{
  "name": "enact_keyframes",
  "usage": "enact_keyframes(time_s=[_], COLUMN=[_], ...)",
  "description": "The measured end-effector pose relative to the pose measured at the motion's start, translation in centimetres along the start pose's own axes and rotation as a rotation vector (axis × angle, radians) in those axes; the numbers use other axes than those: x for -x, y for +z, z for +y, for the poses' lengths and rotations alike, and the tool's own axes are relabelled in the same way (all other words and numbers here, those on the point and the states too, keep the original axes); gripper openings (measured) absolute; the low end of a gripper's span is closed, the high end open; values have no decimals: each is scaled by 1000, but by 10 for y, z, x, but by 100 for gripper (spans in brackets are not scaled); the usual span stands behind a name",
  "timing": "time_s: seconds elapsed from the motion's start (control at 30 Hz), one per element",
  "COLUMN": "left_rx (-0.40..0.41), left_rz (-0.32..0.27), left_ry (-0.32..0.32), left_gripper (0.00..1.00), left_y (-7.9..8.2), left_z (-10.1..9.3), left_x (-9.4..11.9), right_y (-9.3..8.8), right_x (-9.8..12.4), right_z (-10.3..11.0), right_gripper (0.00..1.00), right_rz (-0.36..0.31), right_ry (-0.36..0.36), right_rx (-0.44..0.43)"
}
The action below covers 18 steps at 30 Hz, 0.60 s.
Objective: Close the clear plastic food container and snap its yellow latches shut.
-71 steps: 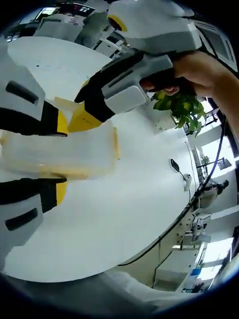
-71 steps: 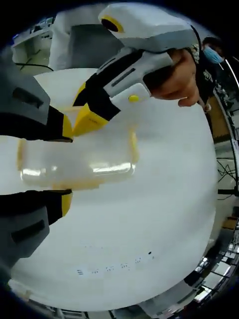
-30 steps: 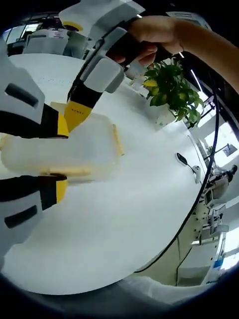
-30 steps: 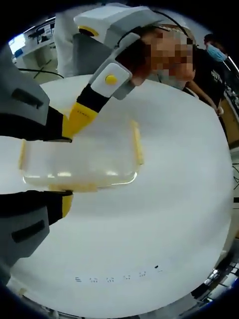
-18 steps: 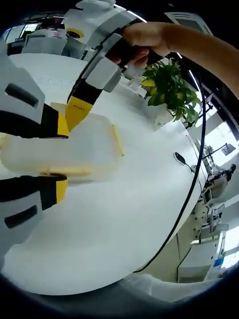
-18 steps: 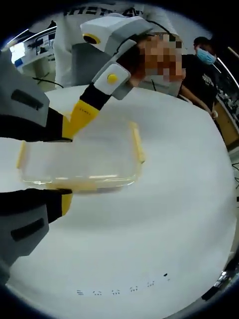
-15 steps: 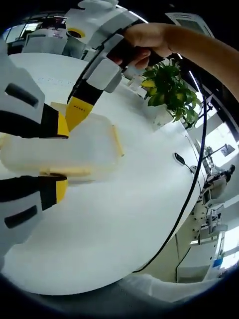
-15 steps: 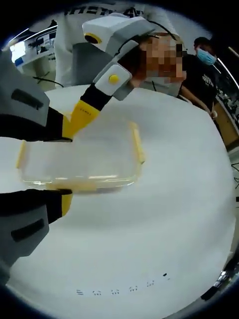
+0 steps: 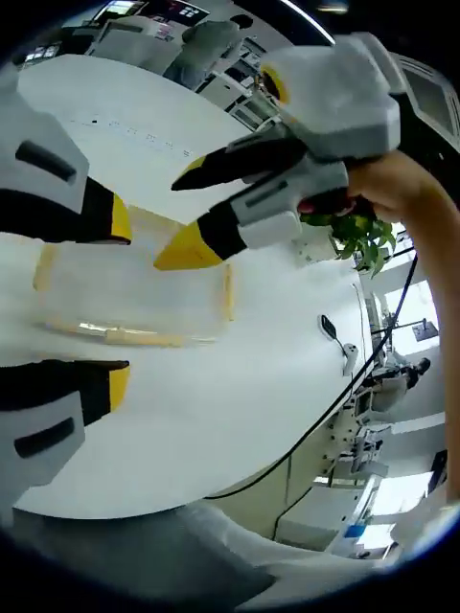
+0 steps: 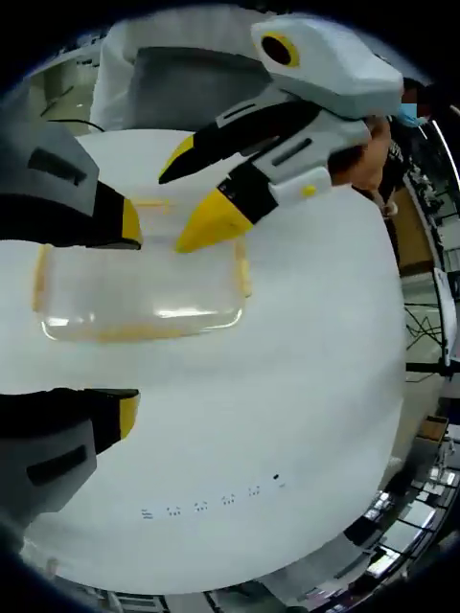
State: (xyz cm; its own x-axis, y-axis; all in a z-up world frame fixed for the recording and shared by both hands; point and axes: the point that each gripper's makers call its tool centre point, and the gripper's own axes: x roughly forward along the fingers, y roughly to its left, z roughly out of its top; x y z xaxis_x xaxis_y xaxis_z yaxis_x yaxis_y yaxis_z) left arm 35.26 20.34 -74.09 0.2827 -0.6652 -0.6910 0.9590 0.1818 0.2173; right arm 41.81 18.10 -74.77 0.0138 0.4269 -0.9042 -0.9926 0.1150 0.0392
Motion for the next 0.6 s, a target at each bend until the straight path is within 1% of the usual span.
enact_keyframes(time_s=[0.03, 0.07, 0.1, 0.17, 0.2, 0.23, 0.27, 0.3, 0.33, 0.4, 0.43, 0.47, 0.57, 0.6], left_rx=[22, 22, 21, 31, 39, 73, 68, 64, 66, 67, 54, 20, 34, 27], left_rz=[-8, -17, -20, -28, -20, 11, 9, 7, 10, 43, 56, 85, 91, 95], left_ry=[-4, 4, 11, 11, 14, 28, 31, 31, 29, 10, 9, 4, -10, -29], left_gripper=[63, 71, 76, 91, 94, 96, 98, 99, 99, 99, 99, 99, 98, 98], left_y=[-1, -1, -3, -6, -9, -16, -17, -18, -19, -26, -28, -33, -34, -35], left_z=[4, 9, 14, 21, 24, 29, 32, 33, 34, 32, 31, 31, 25, 21], left_x=[6, 9, 13, 14, 14, 12, 9, 7, 4, -5, -8, -12, -22, -26], right_y=[-8, -11, -18, -28, -29, -31, -34, -35, -40, -45, -49, -51, -61, -65], right_x=[6, 9, 13, 16, 16, 14, 15, 14, 11, 4, 1, -2, -13, -17], right_z=[6, 11, 18, 28, 32, 34, 34, 30, 30, 31, 33, 36, 40, 41], right_gripper=[68, 72, 76, 90, 95, 100, 99, 100, 100, 100, 100, 100, 100, 99], right_rz=[-6, -8, -22, -50, -70, -115, -121, -146, -150, -170, -167, -167, -147, -133], right_ry=[-5, -7, -8, -7, -9, -21, -30, -62, -68, -68, -58, -49, -35, -30], right_rx=[24, 38, 64, 55, 48, 52, 59, 50, 44, 18, 6, 2, 3, 9])
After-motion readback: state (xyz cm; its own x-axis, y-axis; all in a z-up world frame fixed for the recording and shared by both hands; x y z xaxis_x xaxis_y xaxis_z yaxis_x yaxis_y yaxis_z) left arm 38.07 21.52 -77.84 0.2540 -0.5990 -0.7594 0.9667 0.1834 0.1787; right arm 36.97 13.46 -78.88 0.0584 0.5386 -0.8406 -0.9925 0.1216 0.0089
